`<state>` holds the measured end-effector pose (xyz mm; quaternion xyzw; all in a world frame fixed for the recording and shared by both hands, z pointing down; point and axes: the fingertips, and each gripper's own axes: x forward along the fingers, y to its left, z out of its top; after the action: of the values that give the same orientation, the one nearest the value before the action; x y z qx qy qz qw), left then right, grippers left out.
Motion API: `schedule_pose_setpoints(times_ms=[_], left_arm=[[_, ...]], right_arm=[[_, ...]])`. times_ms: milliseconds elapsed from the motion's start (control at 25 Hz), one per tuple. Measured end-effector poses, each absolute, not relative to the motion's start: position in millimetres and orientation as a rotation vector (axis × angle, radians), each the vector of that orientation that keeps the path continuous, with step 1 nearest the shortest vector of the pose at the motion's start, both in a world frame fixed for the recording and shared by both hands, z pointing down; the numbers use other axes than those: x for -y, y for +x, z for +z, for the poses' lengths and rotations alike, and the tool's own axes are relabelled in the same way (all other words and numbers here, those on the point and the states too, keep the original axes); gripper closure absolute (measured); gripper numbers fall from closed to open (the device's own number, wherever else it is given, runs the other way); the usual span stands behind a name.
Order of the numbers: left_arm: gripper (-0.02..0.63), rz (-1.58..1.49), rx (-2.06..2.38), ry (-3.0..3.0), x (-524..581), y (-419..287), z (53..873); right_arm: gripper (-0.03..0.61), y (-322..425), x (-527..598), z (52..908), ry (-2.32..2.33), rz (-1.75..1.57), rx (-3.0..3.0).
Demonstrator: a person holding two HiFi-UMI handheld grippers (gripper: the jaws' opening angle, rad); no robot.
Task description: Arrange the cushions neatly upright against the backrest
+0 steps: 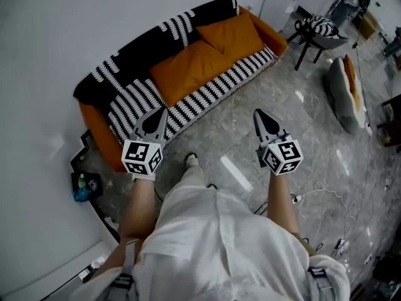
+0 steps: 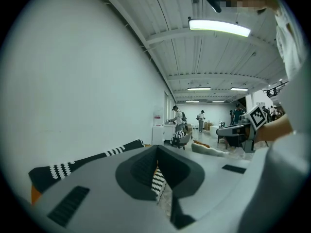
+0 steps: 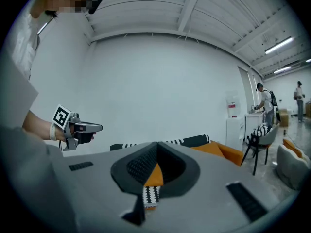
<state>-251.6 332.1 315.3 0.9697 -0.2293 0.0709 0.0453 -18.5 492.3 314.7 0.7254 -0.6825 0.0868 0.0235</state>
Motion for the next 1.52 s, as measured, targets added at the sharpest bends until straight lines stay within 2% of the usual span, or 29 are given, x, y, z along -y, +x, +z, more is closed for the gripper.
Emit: schedule_pose_setpoints(times_ms=[560,1160,1360,1520], left_arm=[[0.597,0.165,0.723,2.962,-179,-192,316],[0.597,0.157,0.793,2.934,-67,-179,320],[0.597,0.193,0.785,2.924,-45,-143,332],[0.597,0.234,0.812,2.926,-17,-88,344]], right_arm=[[0.571,37,-324,318,2.182,0.274,2.158],[0.571,64,-192,319,2.093,0.27,2.211],[0.571,105,-155,336,2.066,0.293,2.212],[0.571,167,-120,364,2.045,0.351,2.196]])
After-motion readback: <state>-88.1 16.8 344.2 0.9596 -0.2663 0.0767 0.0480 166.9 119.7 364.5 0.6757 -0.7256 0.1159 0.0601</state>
